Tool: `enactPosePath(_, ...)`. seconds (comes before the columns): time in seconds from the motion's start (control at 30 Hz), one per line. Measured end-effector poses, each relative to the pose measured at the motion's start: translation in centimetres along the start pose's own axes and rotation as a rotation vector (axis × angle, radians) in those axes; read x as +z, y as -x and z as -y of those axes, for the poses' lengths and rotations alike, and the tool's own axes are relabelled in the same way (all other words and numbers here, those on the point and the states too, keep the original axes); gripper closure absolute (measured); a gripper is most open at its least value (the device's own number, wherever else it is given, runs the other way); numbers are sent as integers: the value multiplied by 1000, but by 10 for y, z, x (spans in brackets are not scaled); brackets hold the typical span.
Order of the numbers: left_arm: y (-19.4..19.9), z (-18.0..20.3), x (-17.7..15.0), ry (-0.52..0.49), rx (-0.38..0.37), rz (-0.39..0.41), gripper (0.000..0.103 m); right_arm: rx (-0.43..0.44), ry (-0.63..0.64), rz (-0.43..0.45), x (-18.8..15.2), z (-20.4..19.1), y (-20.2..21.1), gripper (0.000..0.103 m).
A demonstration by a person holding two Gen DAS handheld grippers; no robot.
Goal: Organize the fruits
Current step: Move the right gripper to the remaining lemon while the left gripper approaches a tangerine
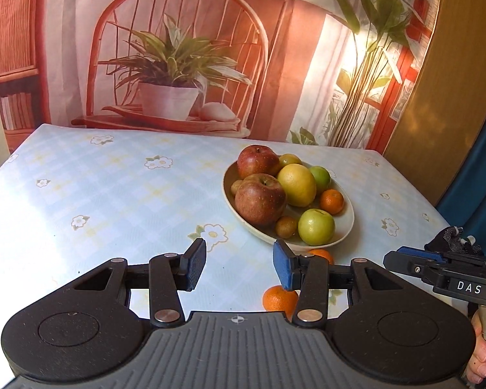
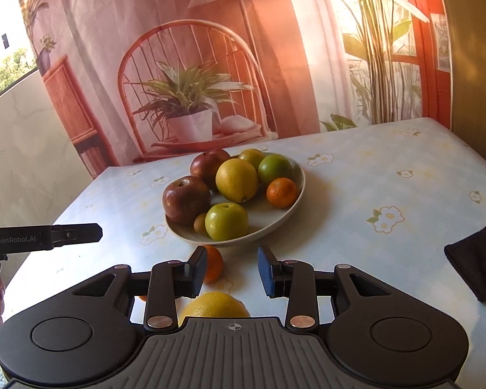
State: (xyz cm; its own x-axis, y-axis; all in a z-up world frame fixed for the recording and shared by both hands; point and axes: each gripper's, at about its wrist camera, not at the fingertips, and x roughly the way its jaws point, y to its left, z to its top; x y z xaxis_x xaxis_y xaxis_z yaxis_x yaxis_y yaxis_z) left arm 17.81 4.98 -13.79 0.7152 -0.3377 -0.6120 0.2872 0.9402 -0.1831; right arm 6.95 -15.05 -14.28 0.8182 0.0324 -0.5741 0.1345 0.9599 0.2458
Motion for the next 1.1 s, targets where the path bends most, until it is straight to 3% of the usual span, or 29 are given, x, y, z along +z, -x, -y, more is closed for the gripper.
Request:
enactPosePath(0.17, 6, -2, -8, -7, -19, 5, 55, -14, 4, -33, -8, -8, 6, 67)
enactPosePath(0.37, 10, -3, -13, -2, -35, 6, 55, -25, -24, -71, -17, -14, 8, 46)
enactPosePath(0.57, 15, -1, -17, -8, -45, 11, 55, -23, -70, -130, -29, -15, -2, 45)
enactPosePath(1.1, 6, -6, -24, 61, -89, -32, 55, -44, -14, -144, -44, -21, -13, 52)
